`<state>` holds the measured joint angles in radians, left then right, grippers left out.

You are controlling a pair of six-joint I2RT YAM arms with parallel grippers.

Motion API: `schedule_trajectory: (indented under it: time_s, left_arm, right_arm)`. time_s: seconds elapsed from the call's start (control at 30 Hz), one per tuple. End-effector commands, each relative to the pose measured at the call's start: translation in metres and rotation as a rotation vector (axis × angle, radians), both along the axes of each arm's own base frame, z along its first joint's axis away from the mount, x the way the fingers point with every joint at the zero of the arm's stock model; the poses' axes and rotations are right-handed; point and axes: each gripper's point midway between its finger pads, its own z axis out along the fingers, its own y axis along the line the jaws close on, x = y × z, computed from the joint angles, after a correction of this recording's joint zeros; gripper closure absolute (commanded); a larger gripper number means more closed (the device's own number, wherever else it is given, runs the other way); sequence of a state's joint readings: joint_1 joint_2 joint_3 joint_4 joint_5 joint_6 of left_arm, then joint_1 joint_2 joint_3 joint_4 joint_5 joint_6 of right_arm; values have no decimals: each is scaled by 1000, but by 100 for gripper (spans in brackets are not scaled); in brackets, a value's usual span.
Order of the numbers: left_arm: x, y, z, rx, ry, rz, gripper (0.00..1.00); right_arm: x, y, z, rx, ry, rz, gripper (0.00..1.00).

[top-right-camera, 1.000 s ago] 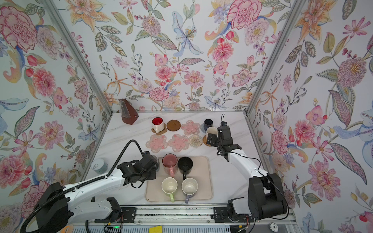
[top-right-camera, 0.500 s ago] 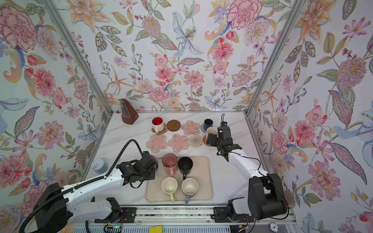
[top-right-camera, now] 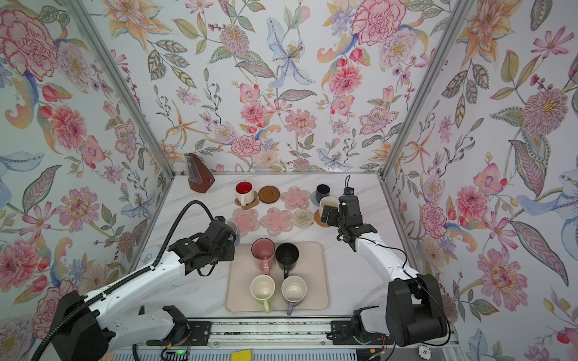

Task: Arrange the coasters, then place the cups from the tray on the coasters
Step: 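Lift the light blue mug and carry it toward the pink flower coasters, then lower the light blue mug onto a pink flower-shaped coaster with the left gripper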

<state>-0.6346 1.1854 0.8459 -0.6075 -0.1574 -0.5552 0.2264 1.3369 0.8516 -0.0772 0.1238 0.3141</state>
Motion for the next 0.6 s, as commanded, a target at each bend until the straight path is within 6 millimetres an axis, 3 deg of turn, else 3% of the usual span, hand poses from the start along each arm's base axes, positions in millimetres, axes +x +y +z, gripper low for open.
schedule_trajectory:
  time_s: [0.0, 0.37, 0.57]
  left_arm:
    - [34, -5, 32, 0, -125, -61, 100]
    - [88, 0, 15, 29, -89, -114, 100]
    - [108, -13, 11, -29, -95, -122, 100]
  right_arm:
    - [0, -6, 5, -10, -11, -17, 1]
    - [-2, -9, 3, -25, 1, -15, 1]
    - [-2, -11, 2, -27, 5, -18, 1]
